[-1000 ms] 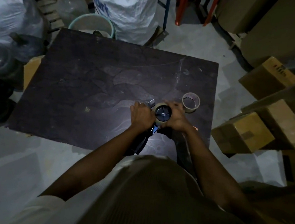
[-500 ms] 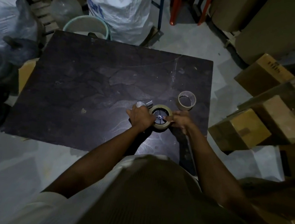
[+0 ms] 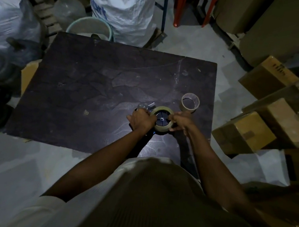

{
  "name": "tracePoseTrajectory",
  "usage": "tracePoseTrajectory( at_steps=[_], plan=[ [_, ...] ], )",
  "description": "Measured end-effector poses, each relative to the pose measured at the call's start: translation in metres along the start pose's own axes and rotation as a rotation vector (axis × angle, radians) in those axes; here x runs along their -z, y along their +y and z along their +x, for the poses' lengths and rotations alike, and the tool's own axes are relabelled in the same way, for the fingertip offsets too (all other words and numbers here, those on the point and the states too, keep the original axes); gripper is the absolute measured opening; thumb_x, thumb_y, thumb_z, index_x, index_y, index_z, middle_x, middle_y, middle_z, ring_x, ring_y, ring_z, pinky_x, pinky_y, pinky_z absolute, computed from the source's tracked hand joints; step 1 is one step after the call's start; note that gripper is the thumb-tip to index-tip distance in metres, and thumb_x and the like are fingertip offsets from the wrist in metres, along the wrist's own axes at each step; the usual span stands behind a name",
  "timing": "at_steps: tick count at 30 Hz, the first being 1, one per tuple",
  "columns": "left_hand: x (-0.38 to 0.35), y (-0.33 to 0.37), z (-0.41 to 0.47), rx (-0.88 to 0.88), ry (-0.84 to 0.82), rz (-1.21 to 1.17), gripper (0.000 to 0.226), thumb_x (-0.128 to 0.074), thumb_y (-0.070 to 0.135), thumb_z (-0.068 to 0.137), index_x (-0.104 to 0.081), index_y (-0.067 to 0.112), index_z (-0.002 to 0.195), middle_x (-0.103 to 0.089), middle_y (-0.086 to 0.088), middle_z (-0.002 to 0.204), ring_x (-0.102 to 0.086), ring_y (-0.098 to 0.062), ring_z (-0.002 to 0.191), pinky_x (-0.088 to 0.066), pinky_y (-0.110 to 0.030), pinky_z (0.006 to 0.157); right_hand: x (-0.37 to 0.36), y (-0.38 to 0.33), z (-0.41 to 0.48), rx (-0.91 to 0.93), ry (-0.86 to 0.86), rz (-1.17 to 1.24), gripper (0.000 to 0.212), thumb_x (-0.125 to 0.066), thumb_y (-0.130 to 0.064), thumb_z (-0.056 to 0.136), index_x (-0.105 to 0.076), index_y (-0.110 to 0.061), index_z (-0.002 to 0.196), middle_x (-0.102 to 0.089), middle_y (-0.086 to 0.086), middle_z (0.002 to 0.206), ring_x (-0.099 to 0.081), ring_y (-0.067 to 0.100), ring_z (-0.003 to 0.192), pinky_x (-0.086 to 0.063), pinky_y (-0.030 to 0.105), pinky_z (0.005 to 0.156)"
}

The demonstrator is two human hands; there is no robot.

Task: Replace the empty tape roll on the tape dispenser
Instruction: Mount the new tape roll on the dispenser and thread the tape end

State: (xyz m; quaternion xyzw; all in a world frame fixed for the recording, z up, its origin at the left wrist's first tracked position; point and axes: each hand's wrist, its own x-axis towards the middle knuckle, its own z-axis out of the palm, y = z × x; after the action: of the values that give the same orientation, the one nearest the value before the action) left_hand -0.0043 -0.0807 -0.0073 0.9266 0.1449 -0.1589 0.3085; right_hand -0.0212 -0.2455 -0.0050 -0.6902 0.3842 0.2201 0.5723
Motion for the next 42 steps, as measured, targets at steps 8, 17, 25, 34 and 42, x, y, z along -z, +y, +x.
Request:
tracePoseTrajectory(
  at_steps=[8,17,25,34,42],
  plan=[
    [-0.008,-0.002,0.000,0.030,-0.015,-0.006,0.030,-0.080,0.047,0.062,-0.064,0.023,0.053,-0.064,0.005,0.060,-0.061,-0.018,0.078,-0.028,-0.035,0.080,-0.006,0.013,0.012,-0.034,0.067,-0.055,0.034,-0.087,-0.003,0.062,-0.071,0.004,0.091,-0.071,0.023,0.083,-0.071,0.034,0.063,-0.060,0.045,0.048],
    [-0.006,0.003,-0.003,0.044,0.015,0.030,0.027,-0.077,0.049,0.055,-0.067,0.024,0.056,-0.065,0.005,0.062,-0.062,-0.018,0.080,-0.039,-0.038,0.083,-0.018,0.004,0.008,-0.016,0.262,-0.252,0.046,-0.088,-0.022,0.042,-0.071,-0.014,0.084,-0.075,0.006,0.083,-0.074,0.025,0.076,-0.064,0.044,0.070],
    [0.003,0.002,-0.008,0.028,-0.004,-0.136,0.040,-0.070,0.061,0.048,-0.071,0.023,0.058,-0.069,0.003,0.064,-0.068,-0.023,0.076,-0.056,-0.042,0.080,-0.022,-0.010,-0.009,0.038,0.337,-0.254,0.029,-0.081,-0.010,0.067,-0.054,-0.022,0.068,-0.070,0.004,0.092,-0.072,0.027,0.098,-0.060,0.038,0.086],
    [0.005,0.009,-0.016,-0.006,0.010,-0.201,0.016,-0.077,0.027,0.069,-0.071,0.014,0.062,-0.070,0.000,0.064,-0.068,-0.020,0.066,-0.055,-0.031,0.062,-0.021,-0.011,-0.012,0.098,0.390,-0.416,0.032,-0.076,-0.011,0.072,-0.064,-0.017,0.102,-0.073,0.012,0.113,-0.069,0.034,0.107,-0.060,0.039,0.083],
    [0.012,0.018,-0.015,-0.032,0.003,-0.335,0.025,-0.085,0.025,0.066,-0.063,0.023,0.055,-0.063,0.012,0.057,-0.058,-0.002,0.054,-0.050,-0.022,0.059,0.000,-0.010,-0.013,0.189,0.223,-0.200,0.044,-0.089,-0.038,0.070,-0.060,-0.023,0.099,-0.069,0.001,0.099,-0.070,0.024,0.095,-0.060,0.043,0.083]
  ],
)
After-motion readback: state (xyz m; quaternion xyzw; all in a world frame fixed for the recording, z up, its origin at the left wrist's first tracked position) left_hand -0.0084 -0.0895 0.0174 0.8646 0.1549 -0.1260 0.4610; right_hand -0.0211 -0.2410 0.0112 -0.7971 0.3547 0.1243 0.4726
